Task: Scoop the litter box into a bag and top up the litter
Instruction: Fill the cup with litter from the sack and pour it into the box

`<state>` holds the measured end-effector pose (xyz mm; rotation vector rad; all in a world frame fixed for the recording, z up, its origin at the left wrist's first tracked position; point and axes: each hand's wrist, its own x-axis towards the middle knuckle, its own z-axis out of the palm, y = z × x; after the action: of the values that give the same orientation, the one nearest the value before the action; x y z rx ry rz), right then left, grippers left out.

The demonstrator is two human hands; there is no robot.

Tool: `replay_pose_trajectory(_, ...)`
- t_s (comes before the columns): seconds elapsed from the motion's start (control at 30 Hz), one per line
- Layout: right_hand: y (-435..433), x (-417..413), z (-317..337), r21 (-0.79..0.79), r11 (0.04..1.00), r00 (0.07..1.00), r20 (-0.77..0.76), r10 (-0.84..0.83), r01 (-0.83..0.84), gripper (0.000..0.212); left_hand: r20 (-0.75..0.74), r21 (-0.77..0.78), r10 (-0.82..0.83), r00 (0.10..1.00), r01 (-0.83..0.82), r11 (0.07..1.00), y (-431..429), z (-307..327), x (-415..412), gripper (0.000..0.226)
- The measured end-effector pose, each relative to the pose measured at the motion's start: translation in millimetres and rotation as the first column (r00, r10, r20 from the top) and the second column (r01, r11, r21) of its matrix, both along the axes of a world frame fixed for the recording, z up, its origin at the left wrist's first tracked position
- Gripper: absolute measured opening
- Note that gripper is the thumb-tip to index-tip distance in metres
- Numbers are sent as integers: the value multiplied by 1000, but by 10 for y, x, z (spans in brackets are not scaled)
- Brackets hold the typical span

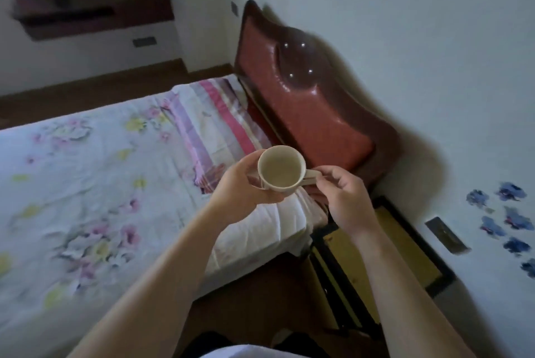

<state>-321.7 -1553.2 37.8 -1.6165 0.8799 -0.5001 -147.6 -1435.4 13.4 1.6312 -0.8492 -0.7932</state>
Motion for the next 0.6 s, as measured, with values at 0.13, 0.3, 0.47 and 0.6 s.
replay_pose_trajectory(0.13, 752, 736, 49, 5, 978, 978, 9, 208, -208, 19, -58, -10, 216, 975, -217, 976, 1076, 19, 443, 78)
replay_pose_trajectory(0.3, 2077, 1647, 25, 53, 918, 918, 63, 390, -394, 21, -65, -10, 458, 886, -460, 888, 2720, 29, 891, 80)
replay_pose_trajectory(0.47, 3585, 2470, -17, 67, 803, 806, 79, 587, -592, 24, -21, -14, 652, 758, -652, 758, 4425, 132, 1174, 72)
replay_pose_trajectory(0.6, 4691, 2990, 14, 76, 655, 659, 90, 747, -752, 17, 8, -18, 792, 610, -792, 610, 5607, 203, 1259, 69)
